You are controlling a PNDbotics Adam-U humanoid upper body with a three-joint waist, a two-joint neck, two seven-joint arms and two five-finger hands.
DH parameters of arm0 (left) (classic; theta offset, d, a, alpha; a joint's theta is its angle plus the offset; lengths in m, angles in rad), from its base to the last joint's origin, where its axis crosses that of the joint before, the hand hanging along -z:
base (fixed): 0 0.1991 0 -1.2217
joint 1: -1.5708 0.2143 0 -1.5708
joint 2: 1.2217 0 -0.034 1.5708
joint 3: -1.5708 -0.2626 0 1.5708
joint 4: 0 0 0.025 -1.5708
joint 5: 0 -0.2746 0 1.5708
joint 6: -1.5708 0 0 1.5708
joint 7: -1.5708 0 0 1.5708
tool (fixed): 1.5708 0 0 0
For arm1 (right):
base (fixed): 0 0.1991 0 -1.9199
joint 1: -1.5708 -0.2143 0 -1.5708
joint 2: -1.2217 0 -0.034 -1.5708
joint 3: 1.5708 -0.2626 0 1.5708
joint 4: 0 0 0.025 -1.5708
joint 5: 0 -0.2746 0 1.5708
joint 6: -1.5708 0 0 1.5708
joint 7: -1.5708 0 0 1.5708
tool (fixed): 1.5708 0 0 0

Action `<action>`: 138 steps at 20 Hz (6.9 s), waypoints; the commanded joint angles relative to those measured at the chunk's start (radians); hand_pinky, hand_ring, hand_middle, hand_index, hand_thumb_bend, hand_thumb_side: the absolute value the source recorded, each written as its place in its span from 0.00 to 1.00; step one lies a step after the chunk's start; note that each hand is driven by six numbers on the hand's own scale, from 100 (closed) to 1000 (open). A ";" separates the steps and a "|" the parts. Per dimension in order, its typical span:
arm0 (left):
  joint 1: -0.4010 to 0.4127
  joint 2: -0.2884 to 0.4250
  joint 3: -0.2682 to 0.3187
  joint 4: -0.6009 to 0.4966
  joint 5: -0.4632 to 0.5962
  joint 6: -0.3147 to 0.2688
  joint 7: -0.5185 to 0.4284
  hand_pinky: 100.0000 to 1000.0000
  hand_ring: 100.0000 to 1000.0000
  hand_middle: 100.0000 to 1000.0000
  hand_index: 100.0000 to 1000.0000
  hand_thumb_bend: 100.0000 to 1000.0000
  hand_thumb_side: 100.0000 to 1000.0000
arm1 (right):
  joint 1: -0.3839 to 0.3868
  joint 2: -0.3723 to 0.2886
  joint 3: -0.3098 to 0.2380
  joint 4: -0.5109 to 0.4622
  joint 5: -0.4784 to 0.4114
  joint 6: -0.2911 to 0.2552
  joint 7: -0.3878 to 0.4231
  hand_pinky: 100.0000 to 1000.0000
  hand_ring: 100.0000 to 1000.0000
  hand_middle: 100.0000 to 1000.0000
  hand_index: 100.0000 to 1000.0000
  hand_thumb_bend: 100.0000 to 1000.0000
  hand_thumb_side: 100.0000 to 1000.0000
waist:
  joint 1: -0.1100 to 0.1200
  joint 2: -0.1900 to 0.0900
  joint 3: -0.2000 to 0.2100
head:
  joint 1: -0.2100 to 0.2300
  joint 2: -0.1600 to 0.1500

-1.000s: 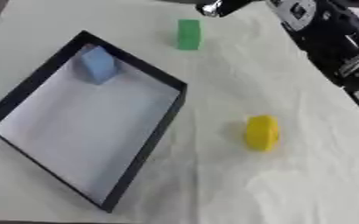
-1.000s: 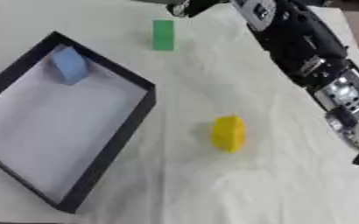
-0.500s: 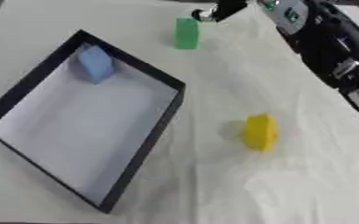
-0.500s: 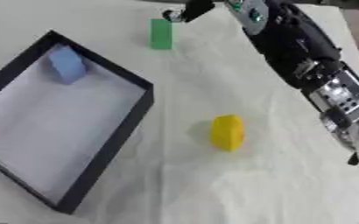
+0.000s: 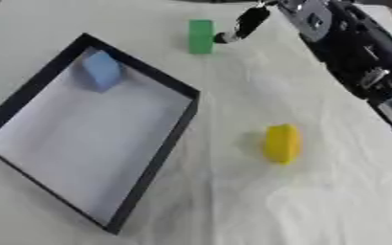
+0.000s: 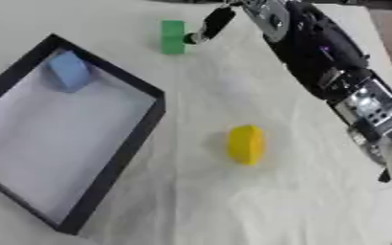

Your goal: Pick up objects on the table and place them in the box.

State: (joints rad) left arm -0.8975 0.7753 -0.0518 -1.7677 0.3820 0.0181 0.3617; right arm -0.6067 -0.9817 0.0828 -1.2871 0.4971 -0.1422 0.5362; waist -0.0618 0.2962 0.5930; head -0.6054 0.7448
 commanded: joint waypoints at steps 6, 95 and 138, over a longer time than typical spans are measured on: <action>0.005 0.047 0.010 0.004 -0.003 0.000 -0.003 0.83 0.69 0.78 0.81 0.11 0.46 | 0.003 -0.019 0.009 -0.089 -0.040 0.017 0.028 1.00 0.88 0.87 0.99 0.39 0.31 | 0.003 -0.021 -0.012 | 0.009 0.014; 0.013 0.060 0.019 -0.001 -0.006 0.002 0.001 0.84 0.68 0.79 0.80 0.04 0.51 | 0.011 -0.042 -0.026 -0.092 -0.108 0.147 -0.022 0.83 0.58 0.61 0.81 0.11 0.22 | -0.040 0.062 0.046 | -0.015 -0.040; 0.022 0.080 0.007 0.076 -0.004 0.008 -0.022 0.83 0.69 0.78 0.81 0.08 0.45 | -0.087 -0.029 0.104 -0.713 -0.318 0.204 -0.098 0.74 0.49 0.40 0.61 0.11 0.15 | 0.049 -0.121 -0.103 | 0.106 0.025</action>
State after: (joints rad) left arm -0.8604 0.8310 -0.0501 -1.6907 0.3773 0.0255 0.3446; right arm -0.6776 -1.0100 0.1842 -1.9854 0.1627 0.0646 0.4209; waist -0.0262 0.2098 0.4888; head -0.5045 0.7714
